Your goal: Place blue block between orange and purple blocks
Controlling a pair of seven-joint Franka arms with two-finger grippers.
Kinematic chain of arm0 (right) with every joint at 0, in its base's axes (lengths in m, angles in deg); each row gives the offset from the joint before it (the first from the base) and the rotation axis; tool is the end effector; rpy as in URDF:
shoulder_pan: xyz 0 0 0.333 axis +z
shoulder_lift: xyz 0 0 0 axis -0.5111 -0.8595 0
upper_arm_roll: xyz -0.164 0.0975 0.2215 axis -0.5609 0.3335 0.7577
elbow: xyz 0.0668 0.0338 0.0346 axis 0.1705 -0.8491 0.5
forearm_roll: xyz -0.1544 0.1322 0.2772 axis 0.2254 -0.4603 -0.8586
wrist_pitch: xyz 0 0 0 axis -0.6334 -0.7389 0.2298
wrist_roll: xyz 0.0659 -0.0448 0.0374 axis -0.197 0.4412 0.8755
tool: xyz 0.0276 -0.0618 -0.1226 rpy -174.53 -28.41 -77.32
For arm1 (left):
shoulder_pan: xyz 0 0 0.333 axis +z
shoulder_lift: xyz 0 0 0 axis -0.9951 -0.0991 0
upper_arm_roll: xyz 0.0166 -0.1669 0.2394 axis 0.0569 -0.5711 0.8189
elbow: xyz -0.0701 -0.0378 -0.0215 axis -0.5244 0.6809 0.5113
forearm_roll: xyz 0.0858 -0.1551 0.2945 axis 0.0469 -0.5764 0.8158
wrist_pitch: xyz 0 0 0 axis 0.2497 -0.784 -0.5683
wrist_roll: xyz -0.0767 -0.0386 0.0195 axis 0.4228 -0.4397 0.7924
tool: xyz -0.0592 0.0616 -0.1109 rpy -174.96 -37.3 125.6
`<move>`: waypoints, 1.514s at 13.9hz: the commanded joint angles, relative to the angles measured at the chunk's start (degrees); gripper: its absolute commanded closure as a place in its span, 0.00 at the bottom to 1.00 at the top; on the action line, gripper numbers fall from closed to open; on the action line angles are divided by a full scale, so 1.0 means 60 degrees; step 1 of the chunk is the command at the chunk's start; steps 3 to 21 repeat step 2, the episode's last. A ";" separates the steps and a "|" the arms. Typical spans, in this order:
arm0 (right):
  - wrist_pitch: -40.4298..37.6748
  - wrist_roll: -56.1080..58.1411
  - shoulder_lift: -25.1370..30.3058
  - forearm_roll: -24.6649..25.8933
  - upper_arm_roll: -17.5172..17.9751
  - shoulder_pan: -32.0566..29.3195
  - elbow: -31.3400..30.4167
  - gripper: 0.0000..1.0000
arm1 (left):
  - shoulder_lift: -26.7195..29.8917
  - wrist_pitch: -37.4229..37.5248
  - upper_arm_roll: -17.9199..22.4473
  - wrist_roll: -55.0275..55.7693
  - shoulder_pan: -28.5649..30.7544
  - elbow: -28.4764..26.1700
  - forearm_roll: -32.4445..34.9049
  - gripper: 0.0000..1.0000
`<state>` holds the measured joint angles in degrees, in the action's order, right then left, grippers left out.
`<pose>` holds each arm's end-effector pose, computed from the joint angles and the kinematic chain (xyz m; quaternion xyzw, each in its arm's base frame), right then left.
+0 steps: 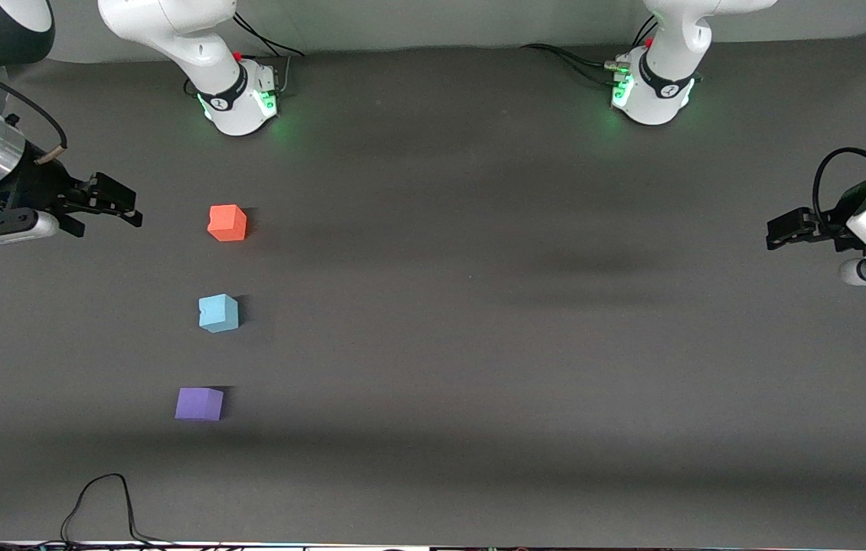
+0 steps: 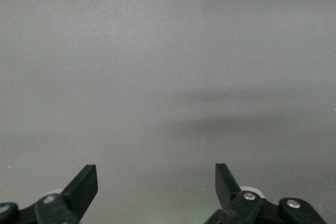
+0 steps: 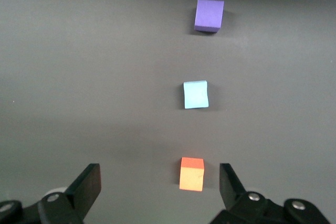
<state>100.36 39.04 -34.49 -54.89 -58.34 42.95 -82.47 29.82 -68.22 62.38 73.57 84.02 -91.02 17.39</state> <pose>0.4798 0.0392 0.5303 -0.9984 -0.0347 -0.0022 0.0447 0.5239 -0.0075 0.5106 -0.9986 0.0227 0.0485 0.0009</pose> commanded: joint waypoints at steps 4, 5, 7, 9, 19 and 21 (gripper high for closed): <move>-0.0262 -0.0486 0.0116 0.0256 0.0055 -0.0014 0.0009 0.00 | 0.0018 -0.0100 0.0013 -0.0142 0.0019 0.0004 -0.0108 0.00; -0.0262 -0.0486 0.0116 0.0256 0.0055 -0.0014 0.0009 0.00 | 0.0018 -0.0100 0.0013 -0.0142 0.0019 0.0004 -0.0108 0.00; -0.0262 -0.0486 0.0116 0.0256 0.0055 -0.0014 0.0009 0.00 | 0.0018 -0.0100 0.0013 -0.0142 0.0019 0.0004 -0.0108 0.00; -0.0262 -0.0486 0.0116 0.0256 0.0055 -0.0014 0.0009 0.00 | 0.0018 -0.0100 0.0013 -0.0142 0.0019 0.0004 -0.0108 0.00; -0.0262 -0.0486 0.0116 0.0256 0.0055 -0.0014 0.0009 0.00 | 0.0018 -0.0100 0.0013 -0.0142 0.0019 0.0004 -0.0108 0.00; -0.0262 -0.0486 0.0116 0.0256 0.0055 -0.0014 0.0009 0.00 | 0.0018 -0.0100 0.0013 -0.0142 0.0019 0.0004 -0.0108 0.00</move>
